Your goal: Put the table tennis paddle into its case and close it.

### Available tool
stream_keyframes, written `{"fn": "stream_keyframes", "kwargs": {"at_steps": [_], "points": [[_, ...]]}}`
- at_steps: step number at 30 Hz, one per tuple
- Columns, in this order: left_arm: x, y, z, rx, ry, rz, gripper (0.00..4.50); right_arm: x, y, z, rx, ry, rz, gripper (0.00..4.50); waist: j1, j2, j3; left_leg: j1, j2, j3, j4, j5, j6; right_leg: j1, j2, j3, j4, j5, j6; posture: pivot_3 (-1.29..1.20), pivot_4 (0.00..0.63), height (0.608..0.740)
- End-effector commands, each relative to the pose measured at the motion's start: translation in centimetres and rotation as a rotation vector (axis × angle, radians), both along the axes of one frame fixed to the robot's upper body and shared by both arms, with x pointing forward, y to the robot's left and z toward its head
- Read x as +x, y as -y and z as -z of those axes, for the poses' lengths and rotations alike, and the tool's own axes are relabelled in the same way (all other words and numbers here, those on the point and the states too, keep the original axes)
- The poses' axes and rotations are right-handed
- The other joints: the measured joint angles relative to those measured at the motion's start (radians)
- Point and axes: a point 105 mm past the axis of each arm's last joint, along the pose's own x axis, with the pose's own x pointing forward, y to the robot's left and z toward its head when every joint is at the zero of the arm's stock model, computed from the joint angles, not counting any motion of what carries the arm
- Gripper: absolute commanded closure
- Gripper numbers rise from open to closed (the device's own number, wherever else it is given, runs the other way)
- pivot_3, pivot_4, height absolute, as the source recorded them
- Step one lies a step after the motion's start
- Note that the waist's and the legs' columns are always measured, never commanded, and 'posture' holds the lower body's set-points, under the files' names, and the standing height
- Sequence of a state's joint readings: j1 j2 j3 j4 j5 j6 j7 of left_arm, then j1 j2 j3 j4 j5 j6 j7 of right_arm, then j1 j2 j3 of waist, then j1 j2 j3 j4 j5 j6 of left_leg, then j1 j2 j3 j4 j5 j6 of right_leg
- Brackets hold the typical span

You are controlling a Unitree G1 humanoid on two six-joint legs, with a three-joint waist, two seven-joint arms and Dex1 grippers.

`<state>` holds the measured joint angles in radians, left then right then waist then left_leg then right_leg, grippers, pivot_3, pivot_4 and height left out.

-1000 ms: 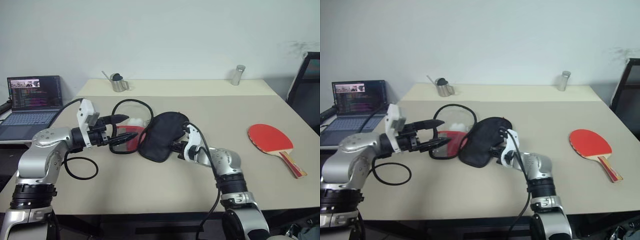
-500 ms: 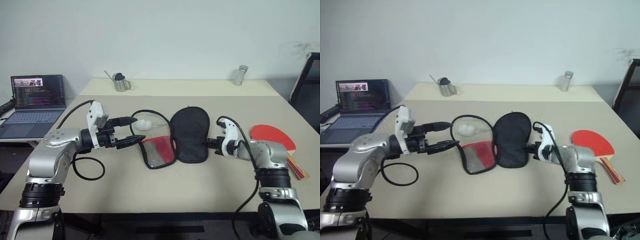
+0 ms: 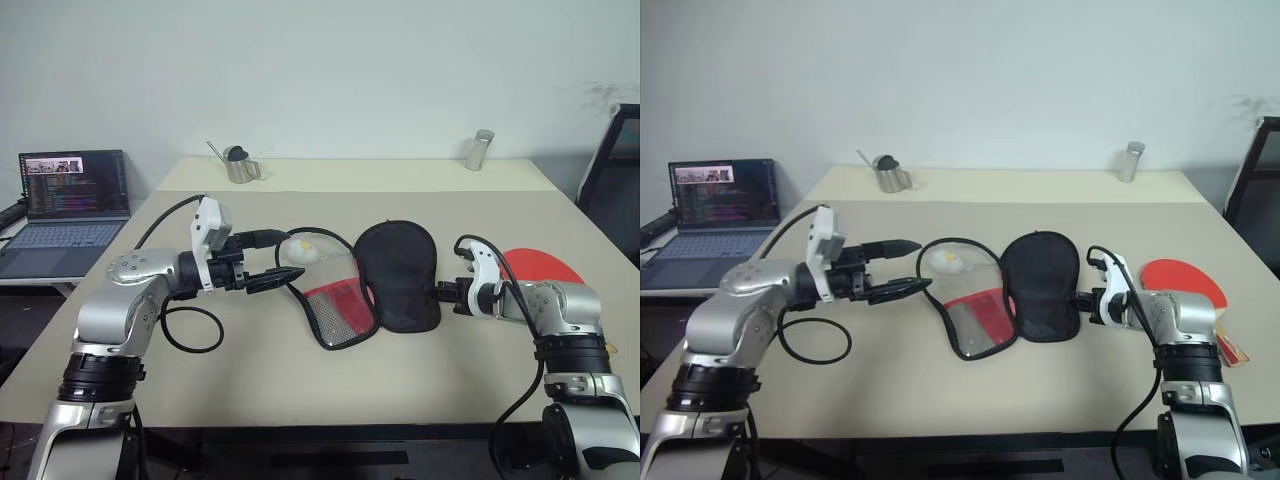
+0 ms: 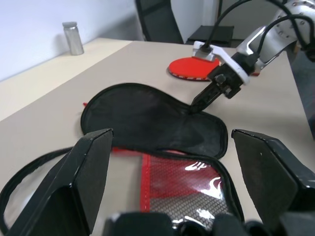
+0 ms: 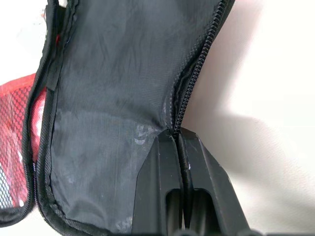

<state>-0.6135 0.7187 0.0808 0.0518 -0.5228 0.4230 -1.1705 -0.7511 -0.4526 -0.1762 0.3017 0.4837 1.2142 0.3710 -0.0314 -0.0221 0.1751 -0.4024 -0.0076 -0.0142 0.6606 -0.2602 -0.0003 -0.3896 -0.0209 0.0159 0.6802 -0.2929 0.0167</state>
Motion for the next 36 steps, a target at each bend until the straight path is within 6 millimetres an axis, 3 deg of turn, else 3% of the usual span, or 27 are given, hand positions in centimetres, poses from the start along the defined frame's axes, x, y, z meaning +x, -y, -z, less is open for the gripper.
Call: {"fn": "stream_keyframes", "kwargs": {"at_steps": [1,17,27,30,36], "points": [[0.1,0.4,-1.5,0.001,0.067,0.017,0.27,1.4,1.6,-2.3,0.003,0.084,0.062,4.48,0.000,0.000,0.000,0.000,0.000,0.000,0.000,0.000,0.000,0.000,0.000,0.000,0.000,0.000,0.000,0.00,0.150,0.740],[0.6,1.3,-1.9,0.007,0.085,0.056,0.27,2.7,5.9,-2.1,-0.071,0.090,0.150,4.48,0.000,0.000,0.001,0.000,0.000,0.000,0.000,0.000,0.000,0.000,0.000,0.000,0.000,0.000,0.000,0.00,0.150,0.740],[0.8,1.8,-1.7,0.009,0.086,0.068,0.27,2.9,5.5,-1.8,-0.110,0.099,0.123,4.48,0.000,0.000,0.001,-0.001,0.000,0.000,0.000,0.000,0.000,0.000,0.000,0.000,0.000,0.000,0.000,0.00,0.150,0.740],[0.7,1.9,-1.7,0.006,0.086,0.071,0.27,3.1,5.8,-1.8,-0.132,0.108,0.136,3.87,0.000,0.000,0.001,0.000,0.000,0.000,0.000,0.000,0.000,0.000,0.000,0.000,0.000,0.000,0.000,0.00,0.150,0.740],[0.6,1.8,-1.5,0.007,0.085,0.068,0.27,3.0,6.7,-2.0,-0.151,0.135,0.148,1.75,0.000,0.000,0.001,0.000,0.000,0.000,0.000,0.000,0.000,0.000,0.000,0.000,0.000,0.000,0.000,0.00,0.150,0.740]]}}
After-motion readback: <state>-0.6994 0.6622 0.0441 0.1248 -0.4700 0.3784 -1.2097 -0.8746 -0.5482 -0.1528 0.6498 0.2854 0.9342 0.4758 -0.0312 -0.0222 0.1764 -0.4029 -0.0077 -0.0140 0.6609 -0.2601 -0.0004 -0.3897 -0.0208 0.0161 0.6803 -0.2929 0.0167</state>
